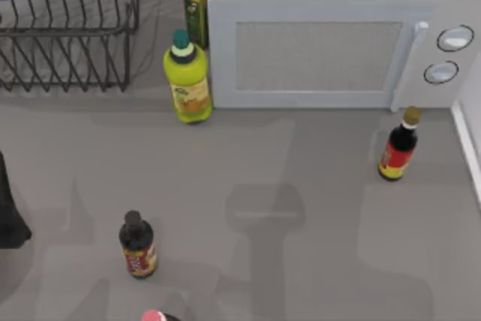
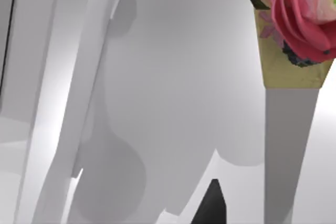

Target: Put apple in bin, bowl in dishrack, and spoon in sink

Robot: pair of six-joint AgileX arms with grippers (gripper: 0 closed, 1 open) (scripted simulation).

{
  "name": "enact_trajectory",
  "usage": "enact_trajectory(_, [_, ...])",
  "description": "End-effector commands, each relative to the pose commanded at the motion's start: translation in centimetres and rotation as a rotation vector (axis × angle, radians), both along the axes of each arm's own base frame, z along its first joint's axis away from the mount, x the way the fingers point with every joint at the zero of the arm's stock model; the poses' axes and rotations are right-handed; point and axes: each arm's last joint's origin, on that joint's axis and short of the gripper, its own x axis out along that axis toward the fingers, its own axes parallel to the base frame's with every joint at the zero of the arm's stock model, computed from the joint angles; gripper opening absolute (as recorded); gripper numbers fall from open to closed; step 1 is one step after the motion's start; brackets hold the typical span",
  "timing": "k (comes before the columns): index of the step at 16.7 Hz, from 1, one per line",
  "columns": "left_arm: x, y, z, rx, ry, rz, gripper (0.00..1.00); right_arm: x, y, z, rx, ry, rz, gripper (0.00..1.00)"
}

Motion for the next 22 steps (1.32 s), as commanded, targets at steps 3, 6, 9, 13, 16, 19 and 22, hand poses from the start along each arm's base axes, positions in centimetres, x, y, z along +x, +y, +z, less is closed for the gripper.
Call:
enact_trajectory(3, [0.0, 0.0, 0.0, 0.0, 0.0, 0.0, 1.0, -0.04, 0.0, -0.28, -0.002, -0.012, 0.0, 0.0])
enact_trajectory(6, [0.0, 0.0, 0.0, 0.0, 0.0, 0.0, 1.0, -0.04, 0.0, -0.28, -0.002, -0.012, 0.0, 0.0])
enact_trajectory(9, [0.0, 0.0, 0.0, 0.0, 0.0, 0.0, 1.0, -0.04, 0.0, -0.28, -0.002, -0.012, 0.0, 0.23])
enact_trajectory(13, [0.0, 0.0, 0.0, 0.0, 0.0, 0.0, 1.0, -0.04, 0.0, -0.28, -0.002, -0.012, 0.0, 0.53])
enact_trajectory(16, [0.0, 0.0, 0.0, 0.0, 0.0, 0.0, 1.0, -0.04, 0.0, -0.28, -0.002, -0.012, 0.0, 0.75])
enact_trajectory(19, [0.0, 0.0, 0.0, 0.0, 0.0, 0.0, 1.0, -0.04, 0.0, -0.28, -0.002, -0.012, 0.0, 0.98])
enact_trajectory(22, [0.0, 0.0, 0.0, 0.0, 0.0, 0.0, 1.0, -0.04, 0.0, -0.28, -0.002, -0.012, 0.0, 1.0])
